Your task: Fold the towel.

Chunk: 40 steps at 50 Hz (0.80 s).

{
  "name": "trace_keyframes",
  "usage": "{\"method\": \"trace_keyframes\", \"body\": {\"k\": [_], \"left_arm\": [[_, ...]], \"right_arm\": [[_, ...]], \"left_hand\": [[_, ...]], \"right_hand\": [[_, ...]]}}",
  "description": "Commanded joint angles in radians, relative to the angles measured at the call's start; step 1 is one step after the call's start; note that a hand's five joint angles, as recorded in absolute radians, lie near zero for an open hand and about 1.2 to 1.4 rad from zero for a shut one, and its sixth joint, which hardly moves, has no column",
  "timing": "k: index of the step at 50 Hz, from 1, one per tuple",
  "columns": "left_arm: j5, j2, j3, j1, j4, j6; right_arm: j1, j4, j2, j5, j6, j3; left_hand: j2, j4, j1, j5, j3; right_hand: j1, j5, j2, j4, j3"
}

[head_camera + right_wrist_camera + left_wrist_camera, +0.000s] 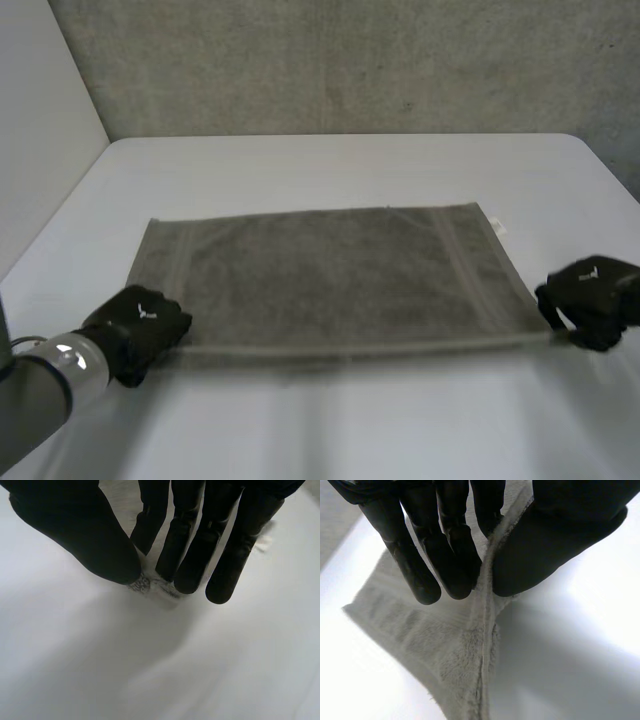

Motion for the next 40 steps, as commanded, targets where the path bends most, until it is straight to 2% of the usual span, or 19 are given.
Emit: {"method": "trace_keyframes", "body": {"k": [1,4,6,10,12,13,15,16,18,21,24,26,30,34,40], "left_arm": [[0.149,0.063,0.059,0.009,-0.257,0.140],[0.165,0.037,0.098,0.015,-0.212,0.172],[0.158,-0.065,0.140,0.013,-0.128,0.181],[0.133,-0.185,0.228,-0.007,-0.066,0.187],[0.083,-0.300,0.339,-0.010,-0.036,0.187],[0.083,-0.300,0.340,-0.010,-0.036,0.187],[0.029,-0.412,0.467,-0.014,-0.019,0.189],[0.029,-0.412,0.467,-0.014,-0.019,0.189],[0.009,-0.510,0.594,-0.017,-0.010,0.189],[0.004,-0.602,0.718,-0.017,0.009,0.189],[0.003,-0.644,0.779,-0.019,0.018,0.189],[0.004,-0.711,0.876,-0.020,0.033,0.189],[0.007,-0.770,0.957,-0.020,0.063,0.189],[0.010,-0.837,1.051,-0.022,0.142,0.187],[0.014,-0.883,1.093,-0.022,0.225,0.186]], "right_arm": [[-0.020,0.178,-0.059,-0.002,-0.181,0.020],[-0.012,0.140,-0.050,-0.004,-0.162,-0.004],[0.003,0.062,-0.024,0.001,-0.116,-0.030],[0.038,-0.012,0.062,0.016,-0.070,-0.092],[0.107,-0.064,0.141,0.056,-0.023,-0.166],[0.107,-0.064,0.142,0.056,-0.023,-0.167],[0.185,-0.120,0.223,0.131,0.020,-0.255],[0.186,-0.121,0.223,0.131,0.020,-0.256],[0.233,-0.203,0.299,0.204,0.048,-0.335],[0.262,-0.300,0.355,0.247,0.065,-0.397],[0.275,-0.355,0.380,0.261,0.072,-0.420],[0.311,-0.474,0.424,0.277,0.085,-0.463],[0.334,-0.592,0.469,0.301,0.082,-0.500],[0.348,-0.729,0.536,0.338,0.076,-0.558],[0.361,-0.808,0.597,0.332,0.076,-0.613]], "left_hand": [[0.179,0.179,0.206,0.184,0.181],[0.179,0.179,0.206,0.184,0.181],[0.179,0.179,0.206,0.184,0.181],[0.179,0.179,0.206,0.184,0.181],[0.179,0.179,0.206,0.184,0.181],[0.179,0.179,0.206,0.184,0.181],[0.179,0.179,0.206,0.184,0.181],[0.179,0.179,0.206,0.184,0.181],[0.179,0.179,0.206,0.184,0.181],[0.179,0.179,0.206,0.184,0.181],[0.179,0.179,0.206,0.184,0.181],[0.179,0.179,0.206,0.184,0.181],[0.179,0.179,0.206,0.184,0.181],[0.179,0.179,0.206,0.184,0.181],[0.179,0.179,0.206,0.184,0.181]], "right_hand": [[0.428,0.229,0.213,0.202,0.204],[0.428,0.229,0.213,0.202,0.204],[0.428,0.229,0.213,0.202,0.204],[0.428,0.229,0.213,0.202,0.204],[0.428,0.229,0.213,0.202,0.204],[0.428,0.229,0.213,0.202,0.204],[0.428,0.229,0.213,0.202,0.204],[0.428,0.229,0.213,0.202,0.204],[0.428,0.229,0.213,0.202,0.204],[0.428,0.229,0.213,0.202,0.204],[0.428,0.229,0.213,0.202,0.204],[0.428,0.229,0.213,0.202,0.204],[0.428,0.229,0.213,0.202,0.204],[0.428,0.229,0.213,0.202,0.204],[0.428,0.229,0.213,0.202,0.204]]}}
